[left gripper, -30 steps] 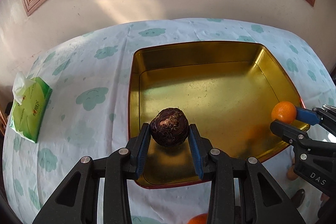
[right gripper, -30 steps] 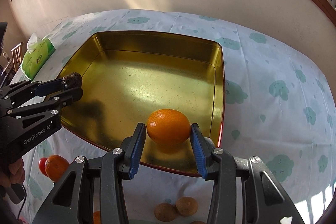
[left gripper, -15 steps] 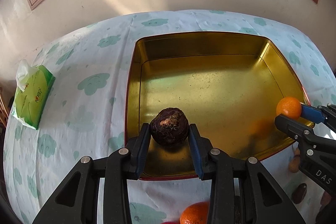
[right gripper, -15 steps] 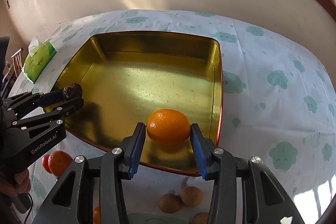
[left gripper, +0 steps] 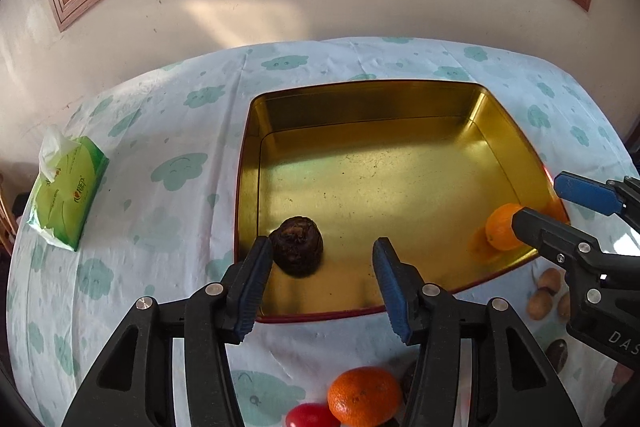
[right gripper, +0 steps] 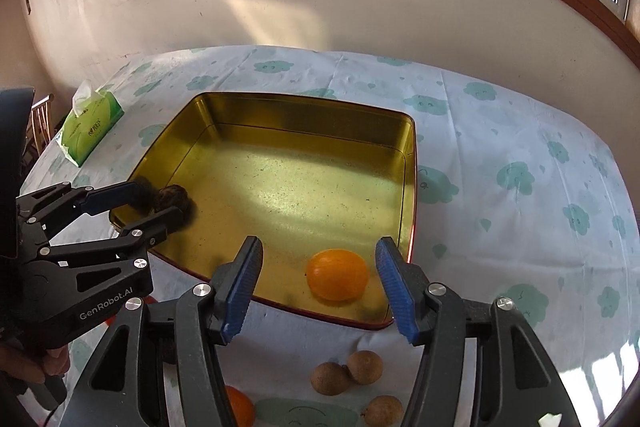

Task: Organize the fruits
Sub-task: 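Carry both fruits over the tin and open both tools to drop them, then move the right tool to a dark date while the left tool approaches the red tomato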

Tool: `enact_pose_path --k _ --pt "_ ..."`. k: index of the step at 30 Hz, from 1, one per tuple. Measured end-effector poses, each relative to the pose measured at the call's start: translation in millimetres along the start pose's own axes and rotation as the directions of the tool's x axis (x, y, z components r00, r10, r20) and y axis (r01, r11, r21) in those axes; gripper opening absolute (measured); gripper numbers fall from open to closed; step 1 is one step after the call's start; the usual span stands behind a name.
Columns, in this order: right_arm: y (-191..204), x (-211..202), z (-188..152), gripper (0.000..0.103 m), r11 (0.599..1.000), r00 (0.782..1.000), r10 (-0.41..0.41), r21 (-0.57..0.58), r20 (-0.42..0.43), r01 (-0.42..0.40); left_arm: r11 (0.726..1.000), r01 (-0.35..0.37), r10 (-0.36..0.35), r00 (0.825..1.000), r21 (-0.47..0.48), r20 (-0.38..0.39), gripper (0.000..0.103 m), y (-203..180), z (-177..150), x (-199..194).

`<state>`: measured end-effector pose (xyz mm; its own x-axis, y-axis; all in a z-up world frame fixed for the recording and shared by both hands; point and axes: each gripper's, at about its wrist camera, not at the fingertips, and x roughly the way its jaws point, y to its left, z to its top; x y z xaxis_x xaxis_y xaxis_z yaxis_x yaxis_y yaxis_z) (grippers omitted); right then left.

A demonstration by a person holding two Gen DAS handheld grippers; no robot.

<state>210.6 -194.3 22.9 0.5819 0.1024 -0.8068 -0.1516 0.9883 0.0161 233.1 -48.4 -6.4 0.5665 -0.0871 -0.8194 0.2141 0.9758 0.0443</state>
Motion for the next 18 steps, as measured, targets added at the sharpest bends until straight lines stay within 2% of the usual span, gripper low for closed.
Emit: enact_pose_path --k 8,18 --pt "6.6 -49.8 -23.1 0.056 1.0 0.999 -0.018 -0.015 0.046 0.019 0.999 -0.022 0.024 0.999 -0.037 0.04 0.054 12.9 -25.9 -49.0" --pt "8.4 -85.0 -91.2 0.056 0.999 0.999 -0.036 -0.003 0.024 0.036 0.996 -0.06 0.06 0.998 -0.073 0.003 0.054 30.3 -103.7 -76.1"
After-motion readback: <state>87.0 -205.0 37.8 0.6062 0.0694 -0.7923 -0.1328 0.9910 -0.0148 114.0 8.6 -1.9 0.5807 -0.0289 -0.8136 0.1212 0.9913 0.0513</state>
